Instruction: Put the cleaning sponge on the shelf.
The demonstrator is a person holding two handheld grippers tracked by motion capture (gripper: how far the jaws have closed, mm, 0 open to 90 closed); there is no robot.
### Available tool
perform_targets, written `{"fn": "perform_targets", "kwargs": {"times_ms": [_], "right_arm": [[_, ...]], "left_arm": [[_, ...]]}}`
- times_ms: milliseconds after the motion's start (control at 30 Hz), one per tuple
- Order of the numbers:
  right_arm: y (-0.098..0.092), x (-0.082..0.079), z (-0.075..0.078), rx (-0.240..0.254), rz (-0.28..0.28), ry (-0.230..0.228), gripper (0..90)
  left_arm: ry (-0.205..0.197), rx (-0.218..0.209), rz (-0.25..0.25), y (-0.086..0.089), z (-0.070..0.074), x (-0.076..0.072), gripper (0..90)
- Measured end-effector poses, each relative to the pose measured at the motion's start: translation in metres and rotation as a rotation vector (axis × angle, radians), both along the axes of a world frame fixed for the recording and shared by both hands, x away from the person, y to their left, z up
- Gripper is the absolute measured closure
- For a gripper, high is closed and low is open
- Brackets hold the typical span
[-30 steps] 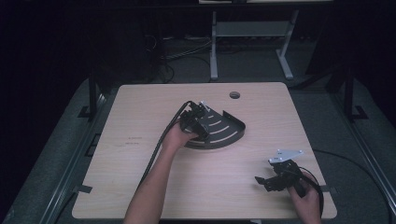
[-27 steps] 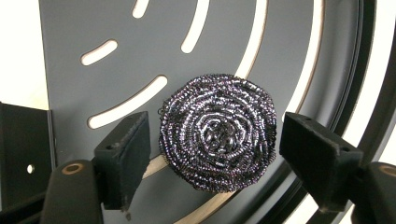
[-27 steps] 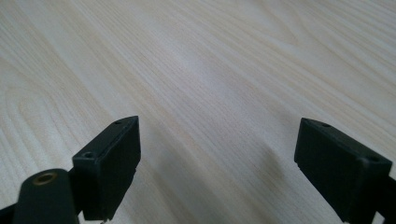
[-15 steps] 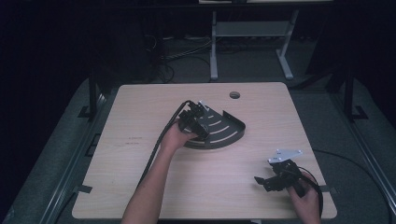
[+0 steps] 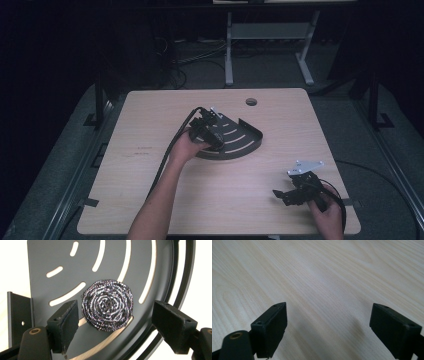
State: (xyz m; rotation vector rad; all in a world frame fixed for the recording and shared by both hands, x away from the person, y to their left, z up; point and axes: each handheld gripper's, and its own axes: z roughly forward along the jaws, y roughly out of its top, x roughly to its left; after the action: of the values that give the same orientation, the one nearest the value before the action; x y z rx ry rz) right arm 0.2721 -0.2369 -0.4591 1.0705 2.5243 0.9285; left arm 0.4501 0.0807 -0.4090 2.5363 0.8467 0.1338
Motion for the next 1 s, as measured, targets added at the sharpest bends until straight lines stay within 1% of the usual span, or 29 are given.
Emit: {"fn": "perform_targets", "kwargs": {"times_ms": [133,200,267,367,533,600,700,833,867,900,1000], "right_arm": [[-0.001,0.000,0.000,-0.002,-0.002,-0.003,14.0],[-0.001,0.000,-0.001,0.000,-0.002,0.000,14.0],[0.000,0.000,-0.001,0.001,-0.001,0.001,14.0],[0.000,0.001,-0.001,-0.003,-0.001,0.001,14.1],[0.000,0.001,-0.001,-0.011,0.001,-0.001,14.0],[0.001,0.001,-0.001,-0.013,0.000,0.001,14.0],[0.001,0.001,-0.001,-0.013,-0.001,0.001,14.0],[0.001,0.001,-0.001,-0.015,0.002,-0.002,14.0],[0.002,0.001,-0.001,-0.014,0.002,-0.001,14.0],[0.002,0.001,-0.001,-0.014,0.002,-0.002,14.0],[0.002,0.001,-0.002,-0.015,0.004,-0.004,14.1]], "left_arm": [[0.005,0.013,0.000,0.002,-0.002,-0.004,21.4],[0.015,0.005,0.003,0.004,-0.001,-0.005,21.3],[0.006,0.008,-0.004,0.006,0.003,-0.006,21.3],[-0.010,-0.007,-0.003,0.007,0.008,-0.008,21.3],[-0.018,-0.014,-0.012,0.006,0.012,-0.013,21.1],[-0.021,-0.008,-0.021,0.005,0.013,-0.016,21.2],[-0.034,-0.018,-0.027,0.005,0.015,-0.020,21.5],[-0.036,-0.017,-0.025,0.009,0.016,-0.023,21.6],[-0.039,-0.026,-0.021,0.010,0.016,-0.025,21.6],[-0.040,-0.027,-0.028,0.012,0.017,-0.026,21.6],[-0.050,-0.034,-0.026,0.015,0.019,-0.031,21.6]]}}
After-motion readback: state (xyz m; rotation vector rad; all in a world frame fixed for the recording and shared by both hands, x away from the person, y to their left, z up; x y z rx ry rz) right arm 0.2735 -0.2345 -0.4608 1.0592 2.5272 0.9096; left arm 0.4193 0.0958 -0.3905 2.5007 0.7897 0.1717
